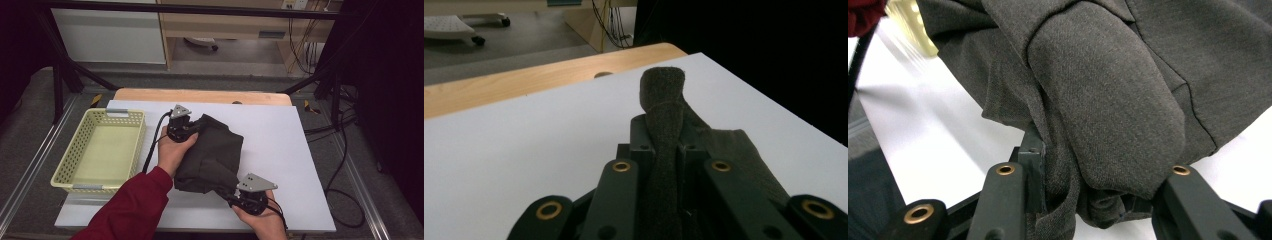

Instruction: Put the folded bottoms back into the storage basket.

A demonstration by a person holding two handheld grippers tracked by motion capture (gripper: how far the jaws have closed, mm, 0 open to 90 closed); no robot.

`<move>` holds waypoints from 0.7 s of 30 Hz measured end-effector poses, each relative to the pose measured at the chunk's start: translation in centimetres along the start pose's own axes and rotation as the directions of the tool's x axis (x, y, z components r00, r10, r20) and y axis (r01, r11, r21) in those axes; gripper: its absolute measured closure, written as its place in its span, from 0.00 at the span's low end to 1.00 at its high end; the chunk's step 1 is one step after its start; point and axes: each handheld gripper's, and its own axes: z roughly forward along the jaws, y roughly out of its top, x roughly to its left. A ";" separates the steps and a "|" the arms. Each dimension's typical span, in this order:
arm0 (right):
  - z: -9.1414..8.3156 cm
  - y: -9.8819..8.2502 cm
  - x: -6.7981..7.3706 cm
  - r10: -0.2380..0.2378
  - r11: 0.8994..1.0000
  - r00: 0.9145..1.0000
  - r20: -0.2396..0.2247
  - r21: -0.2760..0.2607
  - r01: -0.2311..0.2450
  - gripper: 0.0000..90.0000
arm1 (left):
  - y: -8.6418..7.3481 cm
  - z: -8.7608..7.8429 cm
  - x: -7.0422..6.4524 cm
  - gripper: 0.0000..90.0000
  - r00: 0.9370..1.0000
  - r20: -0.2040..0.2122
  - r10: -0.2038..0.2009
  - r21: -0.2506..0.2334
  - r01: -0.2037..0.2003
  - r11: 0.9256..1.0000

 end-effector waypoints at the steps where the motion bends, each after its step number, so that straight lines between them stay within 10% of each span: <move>1: -0.1 0.3 -0.1 0.004 1.000 1.000 -0.002 -0.002 -0.004 0.69 | 0.3 -0.1 0.0 0.91 1.000 -0.005 0.011 -0.003 -0.011 1.000; 21: 2.3 7.2 0.5 -0.094 0.996 0.995 -0.043 -0.015 0.093 0.68 | 4.1 -4.7 4.1 0.91 0.997 -0.080 -0.009 -0.068 0.004 0.998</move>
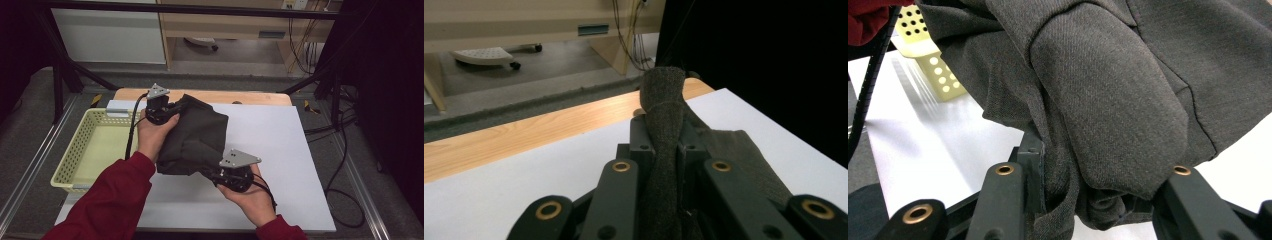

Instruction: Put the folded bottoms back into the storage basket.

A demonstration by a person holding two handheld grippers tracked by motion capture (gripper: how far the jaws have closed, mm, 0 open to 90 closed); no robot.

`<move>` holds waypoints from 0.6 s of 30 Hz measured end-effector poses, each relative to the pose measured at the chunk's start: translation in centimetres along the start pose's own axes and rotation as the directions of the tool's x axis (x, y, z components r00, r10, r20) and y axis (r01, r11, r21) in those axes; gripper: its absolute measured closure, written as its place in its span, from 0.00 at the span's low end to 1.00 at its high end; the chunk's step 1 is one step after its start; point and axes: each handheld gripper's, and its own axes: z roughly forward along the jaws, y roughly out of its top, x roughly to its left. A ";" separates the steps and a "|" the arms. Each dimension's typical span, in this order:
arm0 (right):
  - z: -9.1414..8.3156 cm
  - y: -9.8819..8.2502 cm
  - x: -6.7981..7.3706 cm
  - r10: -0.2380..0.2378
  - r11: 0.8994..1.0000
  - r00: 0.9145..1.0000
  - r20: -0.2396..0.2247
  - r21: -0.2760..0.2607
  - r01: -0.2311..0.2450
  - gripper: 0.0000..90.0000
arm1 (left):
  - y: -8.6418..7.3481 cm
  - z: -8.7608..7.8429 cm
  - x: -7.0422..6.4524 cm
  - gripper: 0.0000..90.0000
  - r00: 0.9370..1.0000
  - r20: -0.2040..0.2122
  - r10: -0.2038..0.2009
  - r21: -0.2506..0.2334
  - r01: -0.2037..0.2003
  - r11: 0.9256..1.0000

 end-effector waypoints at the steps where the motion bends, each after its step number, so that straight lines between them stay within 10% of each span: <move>1: 0.3 0.2 0.1 -0.003 1.000 1.000 -0.006 -0.002 0.003 0.68 | 0.0 -0.2 0.2 0.91 1.000 -0.003 0.001 -0.001 -0.001 1.000; 18: 3.9 5.0 1.2 -0.048 0.999 0.997 -0.068 -0.010 0.048 0.68 | 1.5 -4.3 5.1 0.91 0.996 -0.081 -0.036 -0.055 0.031 0.998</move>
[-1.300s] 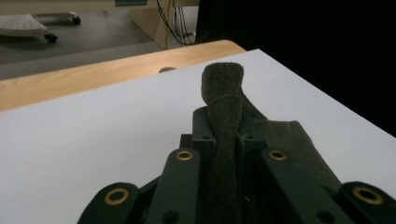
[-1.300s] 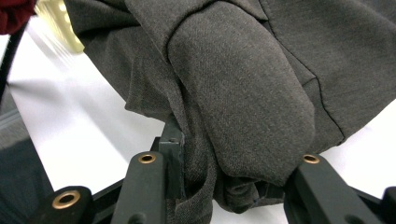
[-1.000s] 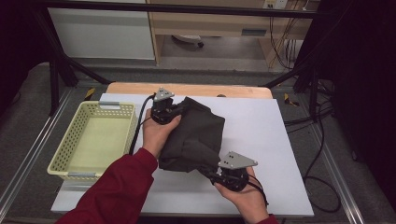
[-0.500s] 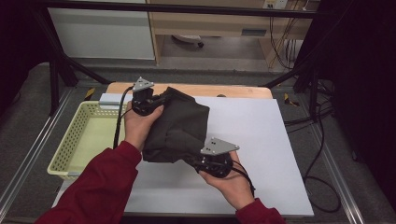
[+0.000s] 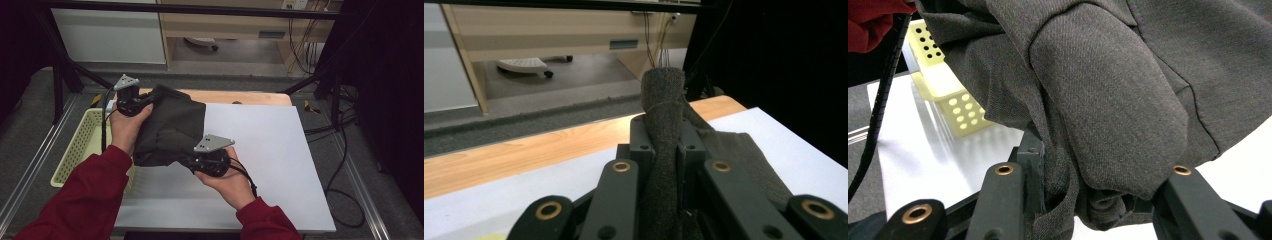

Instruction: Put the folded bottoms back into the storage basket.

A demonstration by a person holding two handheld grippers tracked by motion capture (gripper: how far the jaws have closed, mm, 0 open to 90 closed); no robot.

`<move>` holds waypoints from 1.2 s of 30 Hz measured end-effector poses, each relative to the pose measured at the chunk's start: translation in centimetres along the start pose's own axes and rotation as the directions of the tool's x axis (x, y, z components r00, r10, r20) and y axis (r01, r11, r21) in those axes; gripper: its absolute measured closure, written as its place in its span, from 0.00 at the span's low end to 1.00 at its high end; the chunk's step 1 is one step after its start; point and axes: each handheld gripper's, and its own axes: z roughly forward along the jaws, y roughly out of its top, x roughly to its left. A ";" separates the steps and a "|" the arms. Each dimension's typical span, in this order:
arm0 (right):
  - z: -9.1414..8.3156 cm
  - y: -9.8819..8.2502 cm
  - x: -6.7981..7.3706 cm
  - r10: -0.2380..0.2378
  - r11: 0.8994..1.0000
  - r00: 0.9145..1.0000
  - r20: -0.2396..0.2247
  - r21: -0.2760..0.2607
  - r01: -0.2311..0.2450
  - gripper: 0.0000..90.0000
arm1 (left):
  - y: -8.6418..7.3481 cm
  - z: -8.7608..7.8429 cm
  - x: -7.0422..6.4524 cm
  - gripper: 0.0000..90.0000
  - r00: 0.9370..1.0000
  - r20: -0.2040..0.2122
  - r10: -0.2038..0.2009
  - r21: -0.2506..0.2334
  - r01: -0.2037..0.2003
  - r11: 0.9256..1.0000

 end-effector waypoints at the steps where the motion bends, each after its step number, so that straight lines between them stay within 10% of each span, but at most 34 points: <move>1: 0.2 0.3 0.0 -0.004 1.000 1.000 -0.001 0.000 0.004 0.68 | 0.1 -0.2 0.3 0.91 1.000 -0.004 0.000 -0.004 0.000 1.000; 36: 6.7 4.0 3.3 -0.066 0.998 0.994 -0.083 -0.020 0.065 0.68 | -1.1 -5.6 7.2 0.91 0.992 -0.113 -0.051 -0.038 0.047 0.998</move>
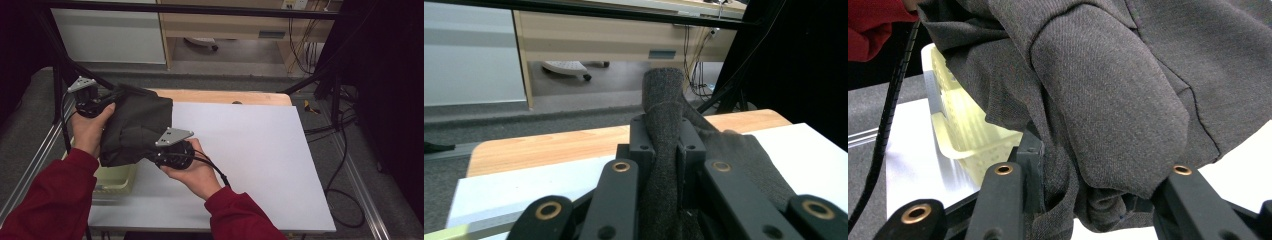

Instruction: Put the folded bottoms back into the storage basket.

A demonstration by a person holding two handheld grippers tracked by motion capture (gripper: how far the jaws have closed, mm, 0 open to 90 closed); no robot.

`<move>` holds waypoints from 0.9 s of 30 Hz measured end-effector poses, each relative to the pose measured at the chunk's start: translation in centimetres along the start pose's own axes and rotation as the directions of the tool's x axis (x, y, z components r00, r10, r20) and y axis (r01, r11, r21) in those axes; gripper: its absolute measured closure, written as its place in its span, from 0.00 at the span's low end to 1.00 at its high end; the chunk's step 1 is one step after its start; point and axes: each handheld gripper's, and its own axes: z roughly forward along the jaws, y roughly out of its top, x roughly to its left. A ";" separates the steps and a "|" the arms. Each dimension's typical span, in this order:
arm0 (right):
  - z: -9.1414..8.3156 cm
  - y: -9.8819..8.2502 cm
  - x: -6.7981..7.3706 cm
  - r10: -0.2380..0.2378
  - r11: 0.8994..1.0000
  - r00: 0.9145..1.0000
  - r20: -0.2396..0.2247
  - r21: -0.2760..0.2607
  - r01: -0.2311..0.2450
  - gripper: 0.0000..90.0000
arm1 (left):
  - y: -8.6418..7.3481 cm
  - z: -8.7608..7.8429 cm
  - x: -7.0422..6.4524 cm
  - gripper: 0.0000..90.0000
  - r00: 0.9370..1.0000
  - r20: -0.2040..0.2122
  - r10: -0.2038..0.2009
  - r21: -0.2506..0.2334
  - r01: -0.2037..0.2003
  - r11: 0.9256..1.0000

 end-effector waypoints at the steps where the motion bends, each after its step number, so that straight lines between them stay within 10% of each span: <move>1: 0.1 0.1 0.1 -0.001 1.000 1.000 -0.002 0.001 0.001 0.68 | 0.0 -0.2 0.2 0.91 1.000 -0.008 0.006 0.003 -0.006 1.000; 27: 2.8 1.9 1.7 -0.029 0.999 0.999 -0.035 -0.018 0.029 0.67 | -0.4 -2.4 3.7 0.91 0.998 -0.012 -0.054 -0.036 0.053 0.998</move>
